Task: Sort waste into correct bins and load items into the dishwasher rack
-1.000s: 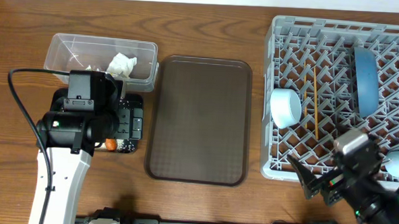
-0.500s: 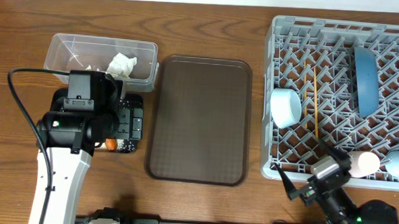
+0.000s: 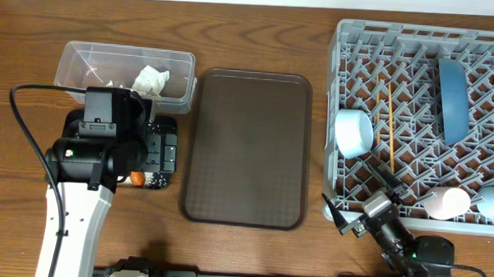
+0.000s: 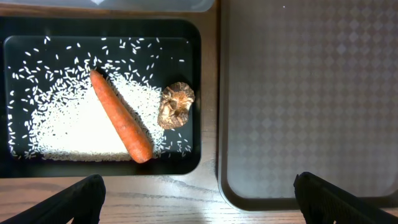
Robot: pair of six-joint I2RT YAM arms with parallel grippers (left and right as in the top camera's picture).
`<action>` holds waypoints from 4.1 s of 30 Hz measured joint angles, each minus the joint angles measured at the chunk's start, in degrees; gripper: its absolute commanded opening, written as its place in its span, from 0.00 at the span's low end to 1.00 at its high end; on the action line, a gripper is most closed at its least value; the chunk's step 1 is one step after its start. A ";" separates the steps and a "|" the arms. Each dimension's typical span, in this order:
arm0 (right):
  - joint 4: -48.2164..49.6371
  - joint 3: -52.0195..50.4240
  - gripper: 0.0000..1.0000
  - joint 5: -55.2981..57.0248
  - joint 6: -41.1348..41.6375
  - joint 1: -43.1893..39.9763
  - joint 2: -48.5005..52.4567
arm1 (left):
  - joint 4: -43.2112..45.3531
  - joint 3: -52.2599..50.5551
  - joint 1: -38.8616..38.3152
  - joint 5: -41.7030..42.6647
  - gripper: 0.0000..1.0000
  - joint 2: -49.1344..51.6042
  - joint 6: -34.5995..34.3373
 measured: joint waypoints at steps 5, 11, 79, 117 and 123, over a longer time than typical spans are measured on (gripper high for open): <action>1.03 -1.55 0.99 -0.94 -0.07 0.00 0.02 | -0.02 0.00 0.00 0.00 0.98 0.00 0.00; 0.13 -1.53 0.99 -1.29 -0.09 0.00 0.02 | -0.02 0.00 0.00 0.00 0.98 0.00 0.00; 0.07 -1.53 0.99 -1.70 -0.09 0.00 0.02 | 39.67 -28.70 -1.95 8.83 0.98 -42.93 7.48; 0.09 -1.53 0.99 -1.70 -0.09 0.00 0.02 | 66.53 -64.41 -2.75 9.07 0.98 -64.94 8.33; 0.09 -1.53 0.99 -1.70 -0.09 0.00 0.02 | 66.51 -64.41 -2.75 9.07 0.98 -64.94 8.33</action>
